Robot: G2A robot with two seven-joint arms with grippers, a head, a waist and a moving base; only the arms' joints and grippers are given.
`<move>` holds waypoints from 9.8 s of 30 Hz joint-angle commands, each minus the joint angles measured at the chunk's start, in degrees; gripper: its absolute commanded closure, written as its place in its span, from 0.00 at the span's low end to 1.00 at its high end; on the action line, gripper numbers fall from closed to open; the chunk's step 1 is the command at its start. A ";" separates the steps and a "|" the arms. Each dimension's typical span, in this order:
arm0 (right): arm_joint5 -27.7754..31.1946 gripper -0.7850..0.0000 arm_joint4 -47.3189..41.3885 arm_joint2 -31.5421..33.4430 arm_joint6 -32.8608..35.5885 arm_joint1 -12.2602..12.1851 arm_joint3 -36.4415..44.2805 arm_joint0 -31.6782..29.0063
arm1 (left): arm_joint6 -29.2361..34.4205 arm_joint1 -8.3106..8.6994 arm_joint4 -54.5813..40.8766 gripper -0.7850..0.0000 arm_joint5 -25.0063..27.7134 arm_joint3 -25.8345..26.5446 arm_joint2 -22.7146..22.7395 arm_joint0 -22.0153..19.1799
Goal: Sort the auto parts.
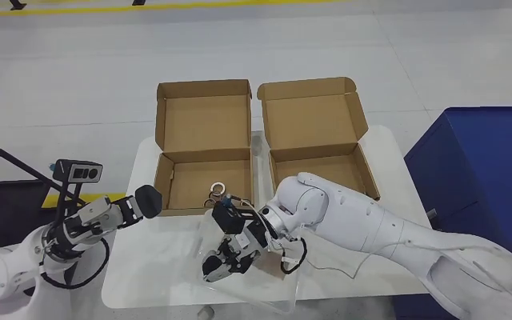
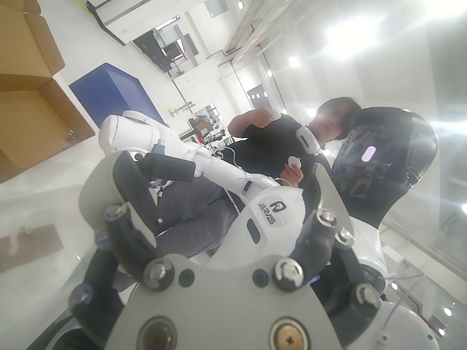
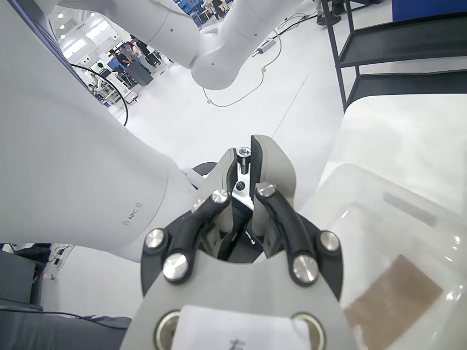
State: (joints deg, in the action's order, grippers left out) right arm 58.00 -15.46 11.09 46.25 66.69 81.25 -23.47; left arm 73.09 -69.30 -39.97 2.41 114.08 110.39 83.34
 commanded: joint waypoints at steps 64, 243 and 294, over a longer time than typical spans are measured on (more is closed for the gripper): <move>-24.92 1.00 -72.74 14.62 24.96 -7.72 20.25 -15.30 | 0.00 0.00 -0.01 0.00 0.00 0.00 0.00 0.00; -37.98 1.00 -34.16 42.97 5.50 0.06 26.59 -34.72 | 0.00 0.00 -0.01 0.00 0.00 0.00 0.00 0.00; -67.73 1.00 30.77 69.36 -16.63 -4.02 20.52 -49.09 | 0.00 0.00 -0.01 0.00 0.00 0.00 0.00 0.00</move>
State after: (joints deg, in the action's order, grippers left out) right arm -11.23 15.86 78.50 32.92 62.83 99.28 -69.16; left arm 73.09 -69.30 -39.97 2.41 114.08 110.39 83.34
